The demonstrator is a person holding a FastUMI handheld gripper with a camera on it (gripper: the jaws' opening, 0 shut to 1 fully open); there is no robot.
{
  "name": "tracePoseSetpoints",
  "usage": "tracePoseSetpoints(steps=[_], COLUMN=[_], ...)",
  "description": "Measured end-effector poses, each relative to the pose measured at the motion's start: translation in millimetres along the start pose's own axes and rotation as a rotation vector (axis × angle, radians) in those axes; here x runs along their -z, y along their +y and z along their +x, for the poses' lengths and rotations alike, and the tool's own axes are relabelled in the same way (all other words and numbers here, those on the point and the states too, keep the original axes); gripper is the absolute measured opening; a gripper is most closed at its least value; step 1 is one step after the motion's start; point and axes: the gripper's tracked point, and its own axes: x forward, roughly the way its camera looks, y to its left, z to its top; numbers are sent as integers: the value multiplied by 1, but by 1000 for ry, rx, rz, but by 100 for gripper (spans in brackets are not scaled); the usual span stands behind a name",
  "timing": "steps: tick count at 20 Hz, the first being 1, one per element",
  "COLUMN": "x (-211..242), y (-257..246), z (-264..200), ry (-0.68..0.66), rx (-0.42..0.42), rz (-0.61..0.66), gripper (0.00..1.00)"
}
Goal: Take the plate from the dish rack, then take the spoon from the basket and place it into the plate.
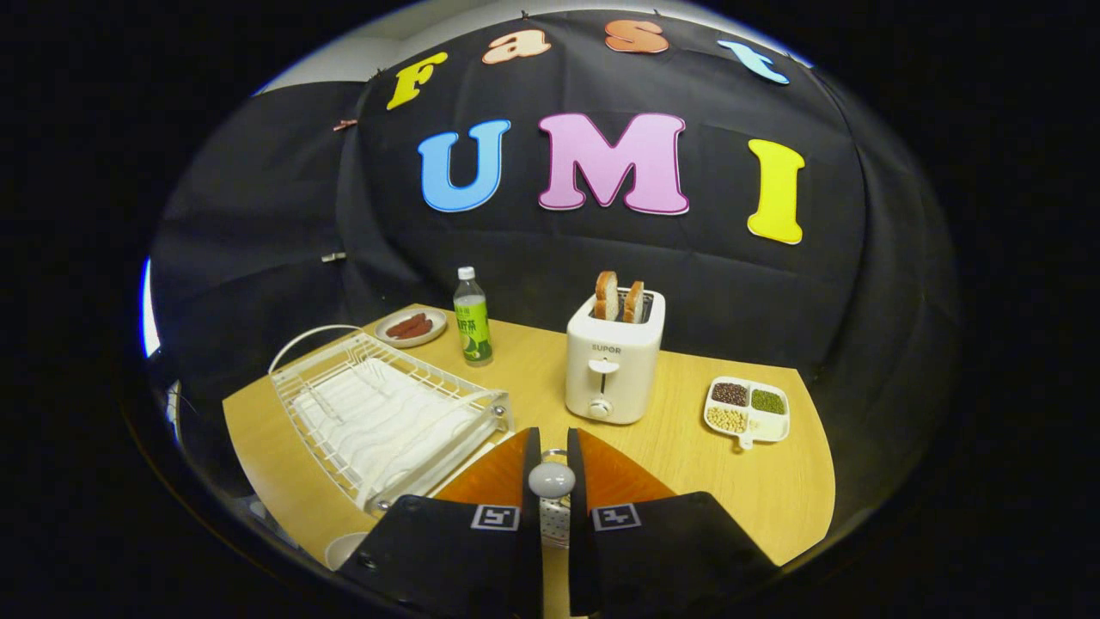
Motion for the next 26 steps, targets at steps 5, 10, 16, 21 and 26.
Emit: tracePoseSetpoints(steps=[5,10,16,21,26], x=[-17,1,48,86,118], y=[27,63,98,113,111], z=[-35,-58,-58,-51,-57], ry=[-1,46,127,204,282], rx=[-97,-205,-283,-318,-308], rz=[75,63,-12,-51,-45], gripper=[16,16,16,16,18])
